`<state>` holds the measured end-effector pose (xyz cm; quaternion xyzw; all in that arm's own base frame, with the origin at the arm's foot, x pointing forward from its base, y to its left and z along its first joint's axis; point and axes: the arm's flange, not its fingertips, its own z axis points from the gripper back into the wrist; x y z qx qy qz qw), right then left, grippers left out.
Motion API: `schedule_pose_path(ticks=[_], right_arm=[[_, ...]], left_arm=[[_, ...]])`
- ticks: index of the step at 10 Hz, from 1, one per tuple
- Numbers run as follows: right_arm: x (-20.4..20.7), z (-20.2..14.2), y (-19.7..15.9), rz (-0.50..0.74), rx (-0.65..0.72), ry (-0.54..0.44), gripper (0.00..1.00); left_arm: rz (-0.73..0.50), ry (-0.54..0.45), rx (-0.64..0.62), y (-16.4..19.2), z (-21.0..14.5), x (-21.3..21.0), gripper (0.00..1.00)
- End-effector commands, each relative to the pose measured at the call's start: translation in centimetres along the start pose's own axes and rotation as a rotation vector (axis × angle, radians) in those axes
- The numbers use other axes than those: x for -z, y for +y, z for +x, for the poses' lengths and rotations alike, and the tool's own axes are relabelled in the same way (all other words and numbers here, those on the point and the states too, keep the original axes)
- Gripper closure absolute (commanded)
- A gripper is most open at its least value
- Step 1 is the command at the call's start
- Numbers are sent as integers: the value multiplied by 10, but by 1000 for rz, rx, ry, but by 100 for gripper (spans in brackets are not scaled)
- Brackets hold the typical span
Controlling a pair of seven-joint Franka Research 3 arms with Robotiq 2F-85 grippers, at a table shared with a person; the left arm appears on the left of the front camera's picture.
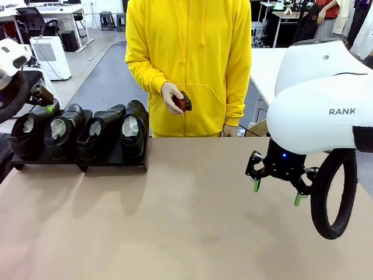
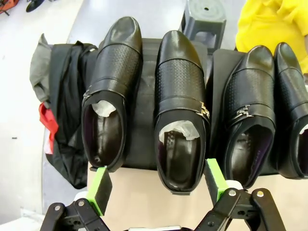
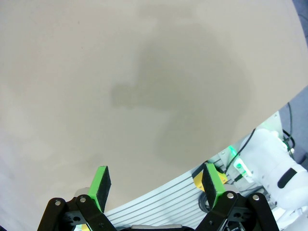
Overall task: Organize the shoes by placing them on the stand.
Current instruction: Place the Shoe from the middle of the table onto the Shoes Stand.
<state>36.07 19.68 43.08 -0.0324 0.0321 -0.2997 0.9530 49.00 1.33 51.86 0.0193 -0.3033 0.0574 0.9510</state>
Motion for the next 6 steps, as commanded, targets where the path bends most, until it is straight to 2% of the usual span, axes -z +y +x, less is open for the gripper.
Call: schedule_pose_path(ticks=[1,6], right_arm=[[-2,3,-2,-6,-15,-14,0],[-2,3,-2,-6,-15,-14,0]], left_arm=[[20,-11,7,-1,2,-1,0],[20,-11,7,-1,2,-1,0]])
